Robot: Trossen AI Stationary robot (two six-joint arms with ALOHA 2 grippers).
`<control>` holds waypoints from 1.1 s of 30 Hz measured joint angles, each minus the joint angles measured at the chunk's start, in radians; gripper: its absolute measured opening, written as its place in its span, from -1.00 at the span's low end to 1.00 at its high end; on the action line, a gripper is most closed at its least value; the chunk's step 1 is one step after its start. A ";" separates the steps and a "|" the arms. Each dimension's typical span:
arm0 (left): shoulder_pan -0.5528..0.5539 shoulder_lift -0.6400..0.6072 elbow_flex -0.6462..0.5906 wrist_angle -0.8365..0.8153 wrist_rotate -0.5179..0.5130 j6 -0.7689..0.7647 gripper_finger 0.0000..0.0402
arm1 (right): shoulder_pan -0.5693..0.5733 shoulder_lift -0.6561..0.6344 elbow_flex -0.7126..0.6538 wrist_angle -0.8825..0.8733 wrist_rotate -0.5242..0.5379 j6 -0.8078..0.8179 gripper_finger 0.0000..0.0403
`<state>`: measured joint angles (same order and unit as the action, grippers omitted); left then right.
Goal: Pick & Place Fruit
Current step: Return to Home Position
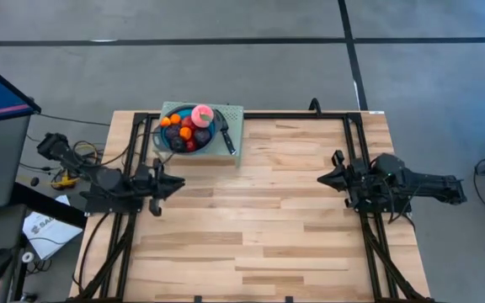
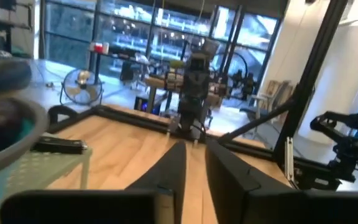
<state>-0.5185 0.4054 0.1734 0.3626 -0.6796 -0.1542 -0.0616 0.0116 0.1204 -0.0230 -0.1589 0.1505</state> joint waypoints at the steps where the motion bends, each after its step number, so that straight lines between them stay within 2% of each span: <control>1: 0.003 -0.040 -0.021 0.000 0.006 0.010 -0.75 | 0.000 0.000 0.000 0.001 0.000 0.000 -1.00; 6: 0.041 -0.222 -0.108 0.002 0.134 0.060 -0.97 | 0.000 0.000 0.000 0.001 0.002 0.000 -1.00; 12: 0.108 -0.406 -0.167 -0.026 0.353 0.117 -0.98 | 0.000 0.000 0.000 0.001 0.003 0.000 -1.00; 27: 0.352 -0.406 -0.166 -0.259 0.479 0.124 -0.97 | 0.000 0.000 0.000 -0.011 0.003 0.000 -1.00; 31: 0.394 -0.406 -0.166 -0.286 0.485 0.124 -0.97 | 0.000 0.000 0.000 -0.011 0.003 0.000 -1.00; 33: 0.409 -0.406 -0.167 -0.285 0.526 0.124 -0.97 | 0.000 0.000 0.000 -0.014 0.003 0.000 -1.00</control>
<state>-0.1098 -0.0002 0.0067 0.0776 -0.1537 -0.0303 -0.0616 0.0117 0.1204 -0.0366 -0.1562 0.1501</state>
